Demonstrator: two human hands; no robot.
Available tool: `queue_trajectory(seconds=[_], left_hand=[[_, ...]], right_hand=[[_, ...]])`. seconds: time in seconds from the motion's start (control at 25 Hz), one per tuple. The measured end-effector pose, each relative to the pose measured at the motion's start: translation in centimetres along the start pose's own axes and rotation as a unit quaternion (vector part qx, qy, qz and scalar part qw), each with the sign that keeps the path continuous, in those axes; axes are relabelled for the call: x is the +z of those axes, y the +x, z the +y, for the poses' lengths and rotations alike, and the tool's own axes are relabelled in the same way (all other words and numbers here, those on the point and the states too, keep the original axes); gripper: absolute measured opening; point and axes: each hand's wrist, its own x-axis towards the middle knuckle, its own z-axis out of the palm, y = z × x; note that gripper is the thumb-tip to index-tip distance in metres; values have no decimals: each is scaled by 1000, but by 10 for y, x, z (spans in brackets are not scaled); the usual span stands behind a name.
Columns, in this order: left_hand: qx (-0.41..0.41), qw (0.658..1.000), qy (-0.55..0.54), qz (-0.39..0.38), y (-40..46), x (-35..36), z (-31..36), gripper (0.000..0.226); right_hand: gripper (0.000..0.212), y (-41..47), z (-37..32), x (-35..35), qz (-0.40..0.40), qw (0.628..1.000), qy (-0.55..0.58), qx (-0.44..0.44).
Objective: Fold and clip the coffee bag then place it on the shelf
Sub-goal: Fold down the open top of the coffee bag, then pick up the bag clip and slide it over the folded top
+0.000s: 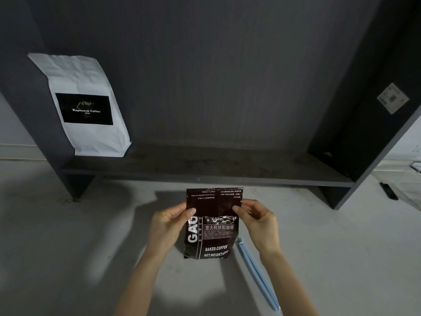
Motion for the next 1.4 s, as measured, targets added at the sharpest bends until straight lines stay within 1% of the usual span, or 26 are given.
queue_trajectory(seconds=[0.08, 0.16, 0.24, 0.36, 0.44, 0.48, 0.52, 0.64, 0.72, 0.76, 0.84, 0.96, 1.08, 1.2, 1.28, 1.4], left_hand=[[-1, 1000, 2, 1, -1, 1, -2, 21], [3, 1000, 0, 0, -1, 0, -4, 23], [-1, 1000, -11, 7, -1, -1, -5, 23], [-4, 1000, -25, 17, -1, 1, -5, 25], [-1, 999, -38, 22, -1, 4, -5, 26], [2, 999, -44, 23, -1, 5, -5, 27], [4, 999, -49, 21, -2, 6, -4, 27], [13, 998, -55, 10, -4, 8, -4, 28], [13, 998, -53, -2, -4, 7, -4, 27], [15, 999, -50, -9, -4, 6, -4, 27], [19, 999, -43, -18, -4, 4, -4, 27], [24, 998, -46, -18, -5, 5, -2, 27], [23, 998, -48, -13, -4, 8, 0, 25], [33, 998, -50, -9, -2, 9, 3, 27], [37, 998, -49, -5, -2, 9, 5, 28], [48, 998, -39, 6, 0, 8, 9, 21]], right_hand=[[17, 1, -1, -3, -25, 1000, 6, 3], [18, 0, -1, -8, -50, 999, -18, 2], [19, -2, 3, -16, -57, 997, -46, 9], [21, -5, 16, -28, -52, 989, -130, 42], [14, -9, 29, -32, -56, 971, -221, 70], [15, -13, 35, -33, -60, 959, -267, 80], [22, -16, 42, -34, -67, 946, -305, 88], [38, -25, 57, -36, -98, 910, -384, 122], [37, -29, 63, -36, -107, 889, -424, 138], [33, -31, 64, -35, -100, 886, -431, 138], [23, -32, 65, -33, -77, 890, -430, 134], [21, -30, 65, -31, -63, 902, -407, 131], [15, -27, 60, -32, -45, 917, -383, 105], [23, -23, 52, -33, -28, 933, -352, 76], [24, -18, 44, -35, -6, 947, -316, 58], [21, -9, 23, -36, 13, 970, -238, 36]])
